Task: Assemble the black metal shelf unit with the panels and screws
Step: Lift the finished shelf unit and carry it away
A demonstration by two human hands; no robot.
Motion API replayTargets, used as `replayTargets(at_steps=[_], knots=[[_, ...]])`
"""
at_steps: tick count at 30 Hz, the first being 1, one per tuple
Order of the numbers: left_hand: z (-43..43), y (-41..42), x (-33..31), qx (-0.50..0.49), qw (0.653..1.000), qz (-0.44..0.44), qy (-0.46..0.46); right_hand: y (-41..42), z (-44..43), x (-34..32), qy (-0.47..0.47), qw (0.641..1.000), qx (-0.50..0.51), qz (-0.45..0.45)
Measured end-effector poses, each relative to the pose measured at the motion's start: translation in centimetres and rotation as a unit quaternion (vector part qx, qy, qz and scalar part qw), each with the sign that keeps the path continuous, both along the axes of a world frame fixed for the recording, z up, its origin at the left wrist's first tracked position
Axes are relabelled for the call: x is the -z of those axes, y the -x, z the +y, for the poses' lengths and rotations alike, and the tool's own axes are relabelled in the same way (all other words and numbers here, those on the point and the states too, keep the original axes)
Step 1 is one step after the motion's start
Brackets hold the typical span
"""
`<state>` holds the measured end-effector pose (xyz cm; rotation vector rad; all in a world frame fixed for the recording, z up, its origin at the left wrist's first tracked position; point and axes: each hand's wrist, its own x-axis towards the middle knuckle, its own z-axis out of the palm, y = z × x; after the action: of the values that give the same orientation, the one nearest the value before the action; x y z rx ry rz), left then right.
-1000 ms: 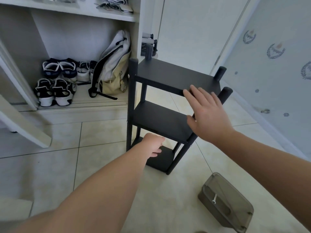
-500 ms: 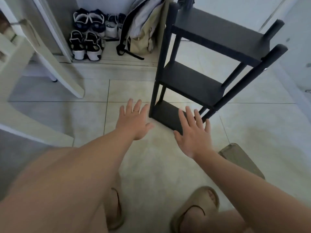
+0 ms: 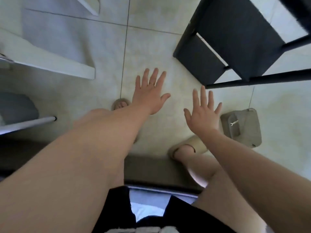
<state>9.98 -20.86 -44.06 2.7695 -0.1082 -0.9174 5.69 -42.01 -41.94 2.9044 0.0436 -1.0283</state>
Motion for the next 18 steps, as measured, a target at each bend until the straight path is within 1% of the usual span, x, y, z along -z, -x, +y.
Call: replayTargets(at_steps=[4, 8, 11, 14, 18], knots=[[0.9, 0.8, -9.7, 0.011, 1.000, 0.005, 0.003, 1.0, 1.0, -10.7, -0.008, 1.000, -0.008, 0.018], [2.8, 0.8, -19.7, 0.000, 1.000, 0.001, 0.006, 0.4, 1.9, -21.8, 0.001, 1.000, -0.019, 0.001], [4.2, -0.1, -26.4, 0.019, 1.000, -0.017, 0.012, -0.2, 2.6, -28.7, 0.008, 0.999, -0.034, -0.020], [5.1, -1.8, -32.0, 0.038, 0.998, -0.040, 0.031, -0.5, 3.5, -33.8, 0.021, 0.999, -0.029, -0.036], [6.2, -4.9, -36.6, 0.065, 0.994, -0.063, 0.059, -1.1, 4.8, -37.5, 0.024, 0.997, 0.040, -0.058]])
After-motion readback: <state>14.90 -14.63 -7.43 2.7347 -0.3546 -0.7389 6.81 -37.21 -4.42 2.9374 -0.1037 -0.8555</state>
